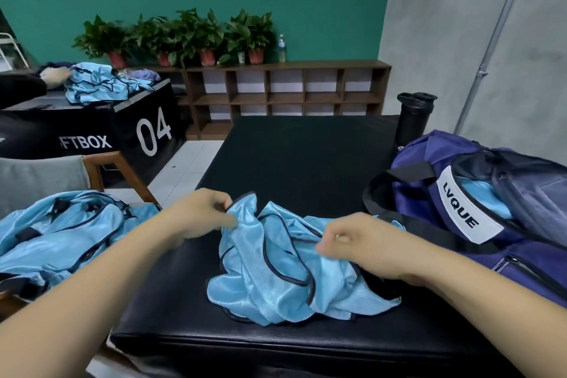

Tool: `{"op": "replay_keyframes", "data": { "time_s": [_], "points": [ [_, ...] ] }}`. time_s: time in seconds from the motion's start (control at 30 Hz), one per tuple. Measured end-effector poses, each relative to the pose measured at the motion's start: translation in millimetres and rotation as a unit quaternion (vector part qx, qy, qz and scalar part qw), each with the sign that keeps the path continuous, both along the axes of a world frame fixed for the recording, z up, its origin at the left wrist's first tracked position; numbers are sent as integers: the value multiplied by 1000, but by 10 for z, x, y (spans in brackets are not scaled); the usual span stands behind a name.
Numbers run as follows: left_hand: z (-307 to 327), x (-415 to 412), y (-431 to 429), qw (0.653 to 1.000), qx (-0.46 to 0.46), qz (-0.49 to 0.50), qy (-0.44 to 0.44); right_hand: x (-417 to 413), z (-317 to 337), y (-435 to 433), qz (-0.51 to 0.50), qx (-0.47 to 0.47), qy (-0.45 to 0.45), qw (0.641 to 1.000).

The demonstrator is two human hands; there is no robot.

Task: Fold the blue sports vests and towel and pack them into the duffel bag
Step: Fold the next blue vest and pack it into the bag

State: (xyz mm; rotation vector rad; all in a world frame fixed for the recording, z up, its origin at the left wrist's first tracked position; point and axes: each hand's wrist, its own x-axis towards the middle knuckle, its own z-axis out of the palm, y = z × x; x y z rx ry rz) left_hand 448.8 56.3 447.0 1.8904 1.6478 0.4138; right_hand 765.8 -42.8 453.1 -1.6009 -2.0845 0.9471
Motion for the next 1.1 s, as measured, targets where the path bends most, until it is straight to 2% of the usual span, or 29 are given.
{"op": "replay_keyframes", "data": {
  "time_s": [0.13, 0.2, 0.27, 0.33, 0.37, 0.43, 0.5, 0.63, 0.77, 0.87, 1.1],
  "points": [
    [122, -186, 3, 997, 51, 51, -20, 150, 188, 43, -68, 57, 173, 981],
    [152, -265, 4, 991, 45, 68, -104, 207, 222, 66, -114, 26, 310, 943],
    [179, -347, -3, 976, 7, 52, -210, 272, 229, 97, -137, -31, 434, 890],
    [225, -411, -23, 953, -39, 28, -298, 339, 259, 109, -151, -96, 490, 853],
    [243, -441, -31, 941, -56, 30, -332, 381, 272, 105, -154, -137, 486, 850],
    [283, -484, -73, 921, -81, 41, -378, 437, 286, 63, -125, -230, 415, 871],
    [307, -493, -132, 917, -107, 44, -383, 459, 280, -3, -70, -295, 334, 892],
    [321, -520, -304, 919, -180, 29, -349, 365, 216, -175, -37, -312, 205, 927],
    [221, -681, -562, 911, -236, 46, -335, 294, 75, -283, -29, -327, 117, 937],
    [75, -897, -763, 908, -252, 76, -326, 316, -31, -296, -58, -326, 124, 935],
    [70, -982, -1144, 898, -296, 114, -304, 302, -78, -398, -73, -298, 287, 907]
  ]
}}
